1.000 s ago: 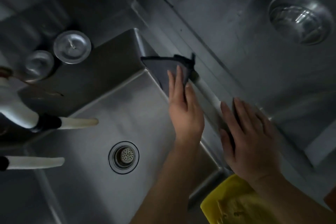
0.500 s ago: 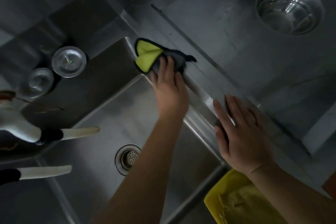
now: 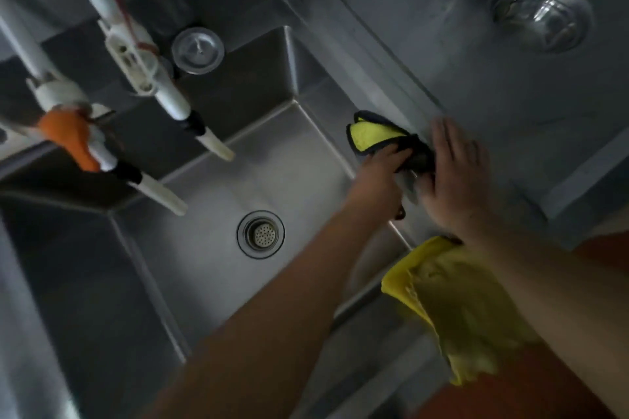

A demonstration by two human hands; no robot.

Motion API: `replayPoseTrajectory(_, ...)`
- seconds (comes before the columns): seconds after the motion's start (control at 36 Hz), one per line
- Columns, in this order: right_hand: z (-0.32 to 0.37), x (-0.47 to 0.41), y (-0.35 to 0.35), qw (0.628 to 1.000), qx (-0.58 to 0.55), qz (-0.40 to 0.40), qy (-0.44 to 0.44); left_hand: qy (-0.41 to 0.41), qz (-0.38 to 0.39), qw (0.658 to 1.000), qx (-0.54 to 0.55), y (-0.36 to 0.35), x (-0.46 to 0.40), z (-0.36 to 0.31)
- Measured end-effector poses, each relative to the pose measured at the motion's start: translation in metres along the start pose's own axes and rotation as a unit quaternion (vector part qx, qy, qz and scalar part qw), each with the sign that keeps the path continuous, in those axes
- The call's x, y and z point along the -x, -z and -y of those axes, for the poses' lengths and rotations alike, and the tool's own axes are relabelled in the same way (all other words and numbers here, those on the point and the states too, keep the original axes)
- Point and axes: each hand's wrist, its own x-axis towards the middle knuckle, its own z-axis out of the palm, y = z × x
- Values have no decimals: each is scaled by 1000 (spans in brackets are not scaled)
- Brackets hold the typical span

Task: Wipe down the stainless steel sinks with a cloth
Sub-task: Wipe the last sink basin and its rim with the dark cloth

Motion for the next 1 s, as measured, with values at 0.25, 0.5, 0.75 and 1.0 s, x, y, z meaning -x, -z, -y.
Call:
replayPoseTrajectory(0.25,81,94,48,964,-240,-14,-117,301,-96,856,410,88,154,23)
replayPoseTrajectory(0.5,187,221,79,641,-611,339,-319,173,-47,727,663,141,313,24)
replayPoseTrajectory(0.75,219,237,89,440,-730,435,-291,210,-108,661,712,147,391,57)
replayPoseTrajectory(1.0,263,244,128,654,-635,383,-147,310,-142,711,615,110,428,64)
